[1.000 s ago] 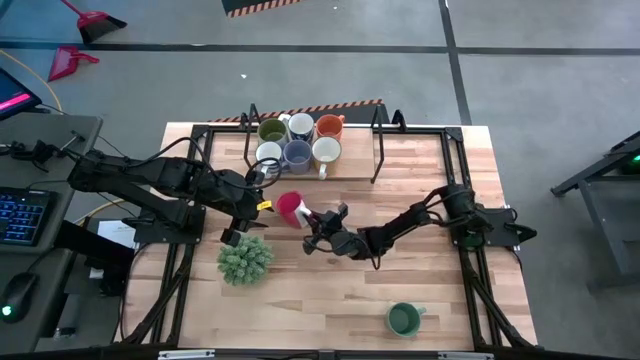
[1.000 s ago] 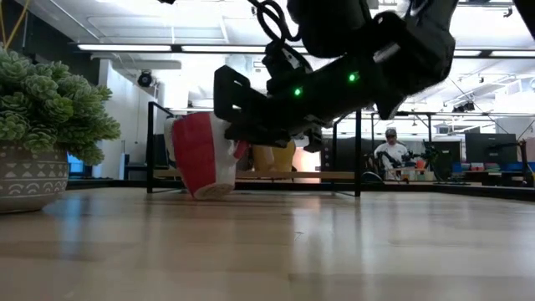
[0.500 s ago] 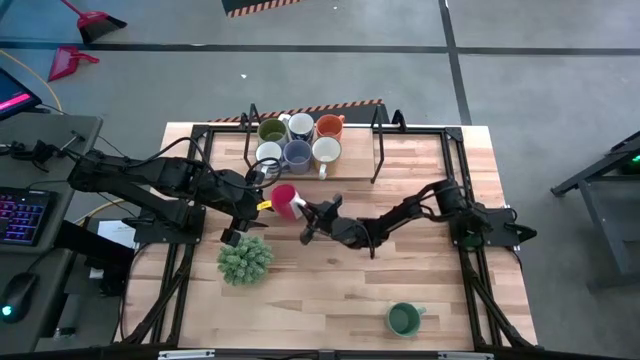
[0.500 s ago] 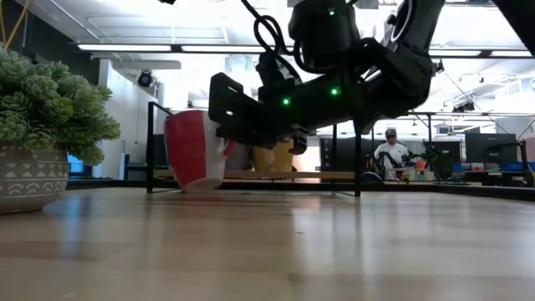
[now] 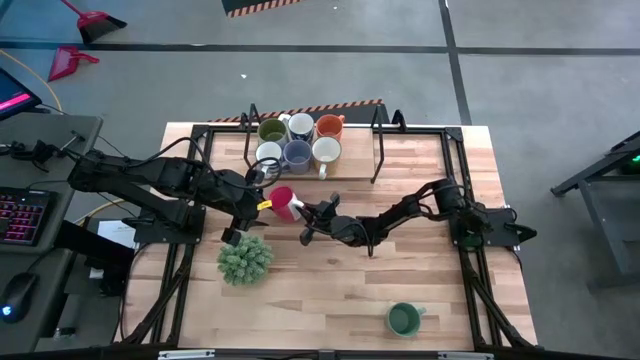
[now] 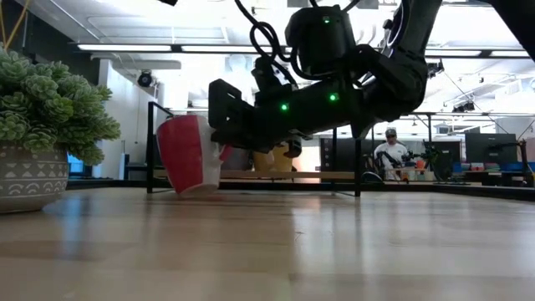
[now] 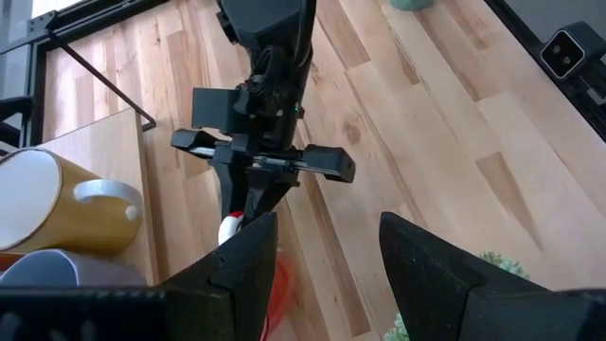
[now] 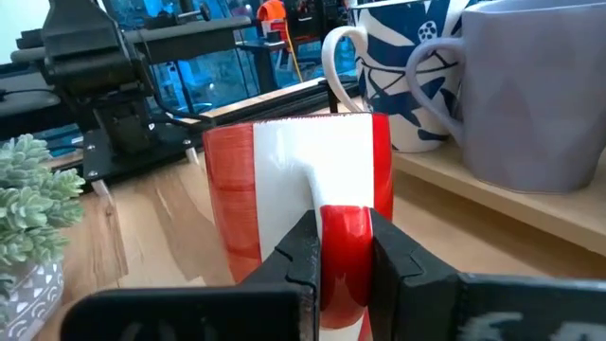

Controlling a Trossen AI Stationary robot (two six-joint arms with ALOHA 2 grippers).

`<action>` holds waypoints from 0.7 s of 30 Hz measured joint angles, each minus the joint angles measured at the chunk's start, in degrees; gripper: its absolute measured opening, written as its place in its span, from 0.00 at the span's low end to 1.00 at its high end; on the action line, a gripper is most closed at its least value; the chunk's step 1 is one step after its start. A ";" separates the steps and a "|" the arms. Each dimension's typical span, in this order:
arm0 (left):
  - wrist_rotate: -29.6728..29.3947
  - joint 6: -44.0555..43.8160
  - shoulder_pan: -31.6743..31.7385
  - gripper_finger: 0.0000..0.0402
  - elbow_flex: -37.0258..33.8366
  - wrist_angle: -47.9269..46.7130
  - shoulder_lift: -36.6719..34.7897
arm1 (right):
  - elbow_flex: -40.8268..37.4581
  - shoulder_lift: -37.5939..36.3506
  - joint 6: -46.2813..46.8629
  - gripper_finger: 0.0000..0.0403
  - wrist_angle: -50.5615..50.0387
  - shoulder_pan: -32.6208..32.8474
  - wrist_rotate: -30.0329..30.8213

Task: Place coffee mugs
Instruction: Put the red mug on the shelf

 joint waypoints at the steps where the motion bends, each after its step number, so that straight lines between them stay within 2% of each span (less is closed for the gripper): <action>1: -0.02 0.02 0.00 0.44 0.00 -0.03 0.00 | 0.07 -0.01 0.44 0.05 -0.50 -0.02 -0.13; 7: -0.08 0.02 0.00 0.44 0.01 -0.01 0.00 | 0.12 -0.13 0.48 0.05 -1.48 -0.02 -0.65; 13: -0.08 0.00 0.00 0.44 0.00 -0.01 0.00 | 0.10 -0.12 0.76 0.13 -3.77 0.00 -1.19; 21: -0.08 -0.31 0.00 0.44 -0.01 -0.02 0.00 | 0.09 -0.09 1.99 0.07 -5.39 0.06 -2.89</action>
